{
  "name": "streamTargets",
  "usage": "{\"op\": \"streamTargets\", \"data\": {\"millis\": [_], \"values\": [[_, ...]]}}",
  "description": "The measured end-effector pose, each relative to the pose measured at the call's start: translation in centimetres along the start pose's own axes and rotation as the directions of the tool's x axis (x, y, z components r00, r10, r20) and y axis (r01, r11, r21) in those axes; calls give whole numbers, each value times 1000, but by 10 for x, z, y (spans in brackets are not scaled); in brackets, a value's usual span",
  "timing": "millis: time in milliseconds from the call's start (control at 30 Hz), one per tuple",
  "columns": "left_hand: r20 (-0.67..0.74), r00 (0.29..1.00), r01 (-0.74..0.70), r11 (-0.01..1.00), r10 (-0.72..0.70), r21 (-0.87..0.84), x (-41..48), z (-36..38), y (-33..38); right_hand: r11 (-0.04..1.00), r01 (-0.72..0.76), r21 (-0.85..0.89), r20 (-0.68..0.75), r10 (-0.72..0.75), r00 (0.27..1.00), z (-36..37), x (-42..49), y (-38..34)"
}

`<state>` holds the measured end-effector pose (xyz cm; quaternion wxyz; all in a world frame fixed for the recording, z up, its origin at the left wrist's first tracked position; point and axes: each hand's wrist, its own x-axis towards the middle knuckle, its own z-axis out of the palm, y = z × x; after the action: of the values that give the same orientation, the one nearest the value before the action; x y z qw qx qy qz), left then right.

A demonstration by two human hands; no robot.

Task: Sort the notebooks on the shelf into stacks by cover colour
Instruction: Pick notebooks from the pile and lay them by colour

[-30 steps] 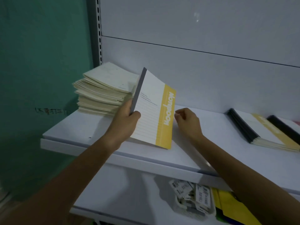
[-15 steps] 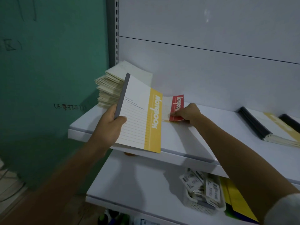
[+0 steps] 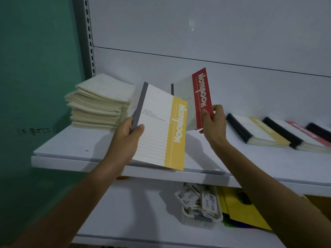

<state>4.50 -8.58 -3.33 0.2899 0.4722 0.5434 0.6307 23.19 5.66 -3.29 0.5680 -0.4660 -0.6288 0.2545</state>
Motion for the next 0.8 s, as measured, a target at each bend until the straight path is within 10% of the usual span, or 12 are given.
{"op": "streamTargets", "data": {"millis": [433, 800], "values": [[135, 991, -8, 1000, 9, -14, 1, 231, 22, 1000, -19, -10, -195, 16, 981, -231, 48, 70], [53, 996, 66, 998, -67, 3, 24, 362, 29, 943, -319, 93, -272, 332, 903, -375, 128, 164]]}}
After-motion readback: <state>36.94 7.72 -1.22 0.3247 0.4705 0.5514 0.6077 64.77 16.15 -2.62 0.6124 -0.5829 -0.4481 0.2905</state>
